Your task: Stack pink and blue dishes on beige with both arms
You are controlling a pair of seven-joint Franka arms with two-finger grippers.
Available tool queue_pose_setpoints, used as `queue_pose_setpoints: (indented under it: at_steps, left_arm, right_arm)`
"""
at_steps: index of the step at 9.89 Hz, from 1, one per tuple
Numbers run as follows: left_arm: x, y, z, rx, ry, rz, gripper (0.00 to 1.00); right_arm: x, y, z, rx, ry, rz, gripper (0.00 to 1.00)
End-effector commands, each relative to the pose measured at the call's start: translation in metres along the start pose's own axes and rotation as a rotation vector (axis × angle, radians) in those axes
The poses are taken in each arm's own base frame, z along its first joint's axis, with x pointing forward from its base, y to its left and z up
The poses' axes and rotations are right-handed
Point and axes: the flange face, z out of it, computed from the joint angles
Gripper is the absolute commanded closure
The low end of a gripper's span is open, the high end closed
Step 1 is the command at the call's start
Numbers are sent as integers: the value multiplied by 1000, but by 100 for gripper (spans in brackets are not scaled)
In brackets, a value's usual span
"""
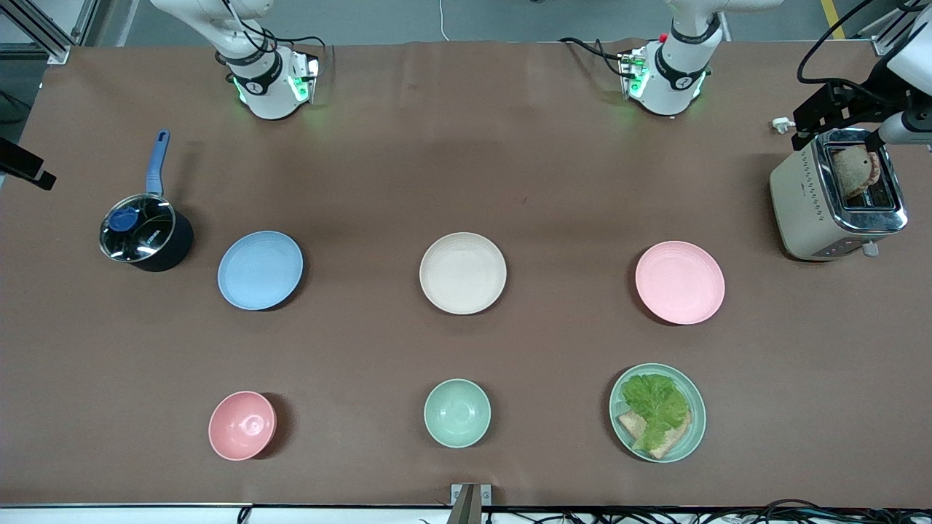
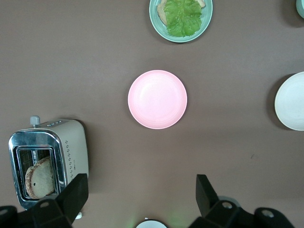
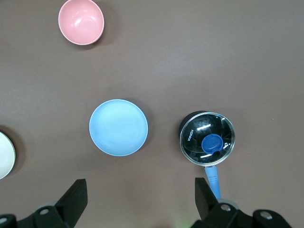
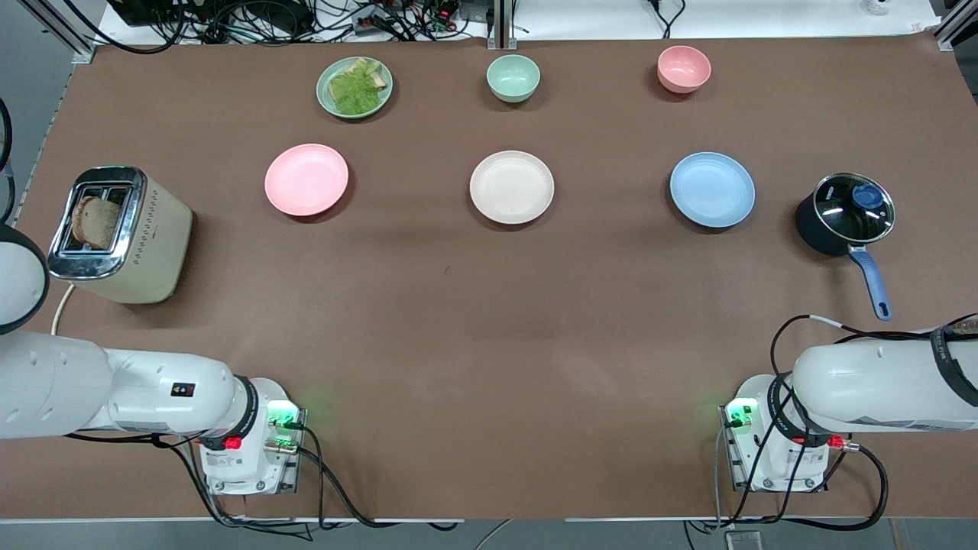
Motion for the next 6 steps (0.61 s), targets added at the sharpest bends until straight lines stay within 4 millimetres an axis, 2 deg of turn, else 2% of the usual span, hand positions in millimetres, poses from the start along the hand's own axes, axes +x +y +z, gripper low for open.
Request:
queue_pose_setpoints:
  at_steps: [1,2,4,6]
  left_arm:
    - [4,-2,10,5,-35,6,0]
    - [5,-4,8,5,-31,3,0]
    - [23,-7,30,4,-71,4,0]
    - [46,-32,93,-25,-151,12,0]
  right_arm:
    - [-2,-2,0,15,-5,3,0]
    - [-2,-2,0,15,-5,5,0]
    - [-1,1,0,17,-5,11,0]
    - [1,3,2,15,-5,10,0]
